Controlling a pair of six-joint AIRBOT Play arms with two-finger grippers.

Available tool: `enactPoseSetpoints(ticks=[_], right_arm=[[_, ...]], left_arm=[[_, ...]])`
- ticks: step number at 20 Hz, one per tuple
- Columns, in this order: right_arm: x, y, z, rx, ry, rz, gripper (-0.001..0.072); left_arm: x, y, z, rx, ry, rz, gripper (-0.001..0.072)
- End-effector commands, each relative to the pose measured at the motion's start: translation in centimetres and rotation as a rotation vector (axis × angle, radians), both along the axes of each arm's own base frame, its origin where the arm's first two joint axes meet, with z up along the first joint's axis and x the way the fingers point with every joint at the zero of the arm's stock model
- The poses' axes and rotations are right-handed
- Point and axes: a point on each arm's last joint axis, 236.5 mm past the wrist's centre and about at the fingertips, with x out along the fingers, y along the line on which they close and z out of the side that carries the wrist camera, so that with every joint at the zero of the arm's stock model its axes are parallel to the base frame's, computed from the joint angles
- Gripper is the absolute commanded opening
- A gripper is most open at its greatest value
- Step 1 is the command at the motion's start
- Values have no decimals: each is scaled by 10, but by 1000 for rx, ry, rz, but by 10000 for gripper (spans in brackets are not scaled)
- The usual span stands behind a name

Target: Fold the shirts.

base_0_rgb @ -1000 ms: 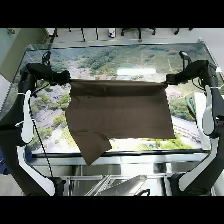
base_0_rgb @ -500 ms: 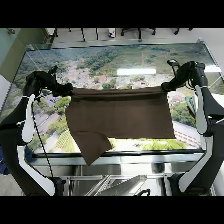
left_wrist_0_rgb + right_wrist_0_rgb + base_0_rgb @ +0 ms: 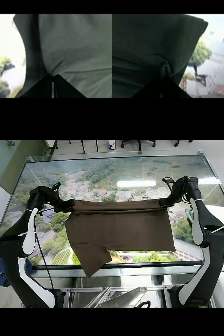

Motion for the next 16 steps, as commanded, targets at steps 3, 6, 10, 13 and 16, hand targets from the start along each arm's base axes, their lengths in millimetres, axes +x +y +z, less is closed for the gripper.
enactPoseSetpoints(ticks=[3,6,10,13,16], right_arm=[[-8,1,14,3,26,-42,473],[-11,-7,60,4,-16,-83,462],[-34,-30,126,54,-63,-193,462],[-72,-21,141,284,-9,-272,462],[-143,-28,110,411,143,-375,461]], left_arm=[[-8,-13,4,-33,31,-24,518],[-24,-12,32,-56,115,-38,697],[-50,3,97,-52,202,-77,697],[-103,7,114,-52,289,-98,697],[-175,2,88,-68,336,-92,696]])
